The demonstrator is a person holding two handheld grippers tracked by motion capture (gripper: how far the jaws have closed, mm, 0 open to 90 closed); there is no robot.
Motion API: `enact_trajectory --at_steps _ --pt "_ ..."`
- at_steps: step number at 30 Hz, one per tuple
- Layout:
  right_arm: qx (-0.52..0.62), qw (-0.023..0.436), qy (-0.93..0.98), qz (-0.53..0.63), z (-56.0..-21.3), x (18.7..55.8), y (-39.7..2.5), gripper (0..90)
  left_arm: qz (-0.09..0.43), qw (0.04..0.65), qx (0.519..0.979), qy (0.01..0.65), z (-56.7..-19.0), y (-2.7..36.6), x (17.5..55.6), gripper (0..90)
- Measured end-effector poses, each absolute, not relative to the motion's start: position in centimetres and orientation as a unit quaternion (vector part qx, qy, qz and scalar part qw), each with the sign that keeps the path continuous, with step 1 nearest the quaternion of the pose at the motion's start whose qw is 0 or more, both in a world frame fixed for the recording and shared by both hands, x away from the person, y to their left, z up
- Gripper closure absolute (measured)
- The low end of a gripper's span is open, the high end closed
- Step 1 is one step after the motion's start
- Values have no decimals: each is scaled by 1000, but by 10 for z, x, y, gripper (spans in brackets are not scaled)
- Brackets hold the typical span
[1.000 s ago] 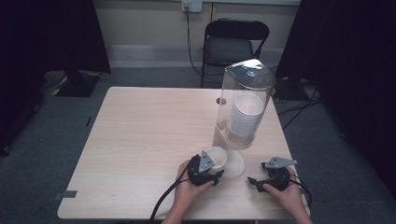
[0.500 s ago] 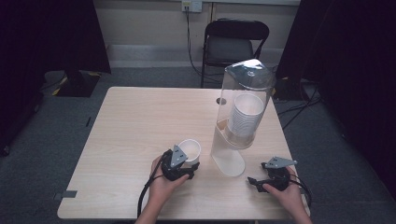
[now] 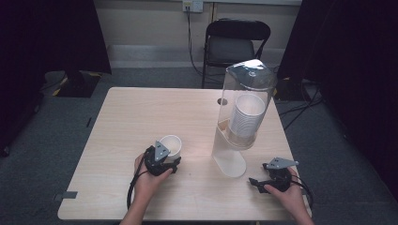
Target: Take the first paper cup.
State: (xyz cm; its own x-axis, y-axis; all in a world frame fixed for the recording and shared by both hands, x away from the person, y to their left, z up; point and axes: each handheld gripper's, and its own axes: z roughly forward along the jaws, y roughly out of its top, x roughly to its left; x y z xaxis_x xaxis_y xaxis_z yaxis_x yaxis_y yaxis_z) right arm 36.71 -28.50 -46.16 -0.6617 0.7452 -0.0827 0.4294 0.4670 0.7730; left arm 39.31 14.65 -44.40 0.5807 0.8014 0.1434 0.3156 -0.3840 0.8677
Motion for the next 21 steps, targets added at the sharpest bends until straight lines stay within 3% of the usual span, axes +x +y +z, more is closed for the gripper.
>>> enact_trajectory --at_steps 21 --pt "354 210 830 376 -462 367 -285 123 304 395 766 407 -462 174 421 314"
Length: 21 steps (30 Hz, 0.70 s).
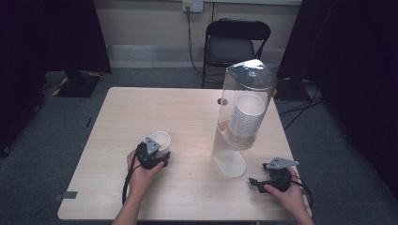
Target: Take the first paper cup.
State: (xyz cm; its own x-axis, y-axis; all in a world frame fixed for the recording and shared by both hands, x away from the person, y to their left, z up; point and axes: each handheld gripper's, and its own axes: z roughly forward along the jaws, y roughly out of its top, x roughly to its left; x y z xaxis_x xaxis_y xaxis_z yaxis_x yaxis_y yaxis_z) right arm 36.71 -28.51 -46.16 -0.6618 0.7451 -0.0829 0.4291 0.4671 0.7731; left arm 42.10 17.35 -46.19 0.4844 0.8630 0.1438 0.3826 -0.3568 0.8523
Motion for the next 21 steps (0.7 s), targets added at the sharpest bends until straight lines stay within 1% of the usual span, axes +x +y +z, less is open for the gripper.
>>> enact_trajectory --at_steps 13,21 --pt "353 210 831 376 -462 367 -285 123 308 362 773 420 -462 175 430 283" --pt "352 210 831 376 -462 367 -285 123 296 366 770 430 -463 176 424 263"
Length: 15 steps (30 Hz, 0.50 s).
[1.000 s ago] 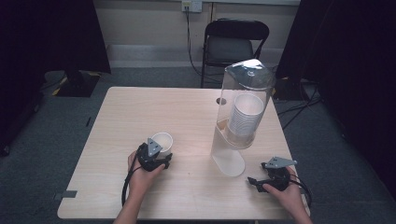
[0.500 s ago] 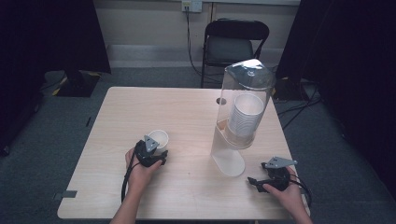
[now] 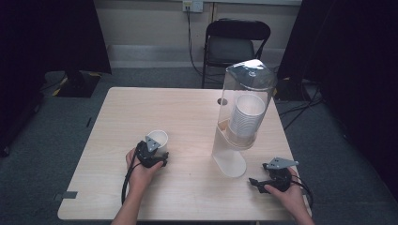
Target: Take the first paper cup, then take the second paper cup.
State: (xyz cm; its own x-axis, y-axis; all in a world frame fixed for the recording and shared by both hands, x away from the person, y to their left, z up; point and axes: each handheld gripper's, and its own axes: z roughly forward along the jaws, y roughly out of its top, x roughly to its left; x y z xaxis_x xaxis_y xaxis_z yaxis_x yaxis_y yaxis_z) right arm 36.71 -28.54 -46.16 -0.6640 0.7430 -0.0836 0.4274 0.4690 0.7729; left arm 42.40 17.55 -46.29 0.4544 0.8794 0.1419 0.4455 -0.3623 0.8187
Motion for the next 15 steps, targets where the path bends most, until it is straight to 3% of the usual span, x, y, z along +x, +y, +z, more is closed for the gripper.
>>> enact_trajectory --at_steps 15 --pt "352 209 831 376 -462 367 -286 123 261 404 780 400 -462 187 386 232"
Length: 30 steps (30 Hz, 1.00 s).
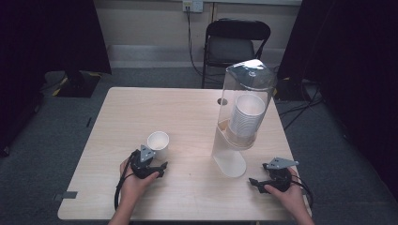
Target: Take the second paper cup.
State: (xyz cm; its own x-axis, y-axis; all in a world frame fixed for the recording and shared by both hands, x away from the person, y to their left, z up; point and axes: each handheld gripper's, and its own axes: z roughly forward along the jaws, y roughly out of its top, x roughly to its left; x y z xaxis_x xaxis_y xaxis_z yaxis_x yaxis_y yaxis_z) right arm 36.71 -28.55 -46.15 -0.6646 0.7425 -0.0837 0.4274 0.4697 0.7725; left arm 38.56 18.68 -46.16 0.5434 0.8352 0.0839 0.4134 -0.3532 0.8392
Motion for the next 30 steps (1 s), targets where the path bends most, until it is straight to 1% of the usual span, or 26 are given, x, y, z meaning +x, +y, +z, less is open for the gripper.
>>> enact_trajectory --at_steps 7,16,19,23,30 --pt "352 210 831 376 -462 367 -286 123 254 428 784 371 -451 177 369 241" --pt "352 209 831 376 -462 367 -286 123 223 450 799 330 -448 137 351 248" --pt "351 210 831 376 -462 367 -286 123 215 451 808 314 -450 126 350 248" --pt "352 209 831 376 -462 367 -285 123 211 460 808 303 -447 111 350 249" --pt "352 209 831 376 -462 367 -285 123 210 477 809 270 -432 89 351 249"
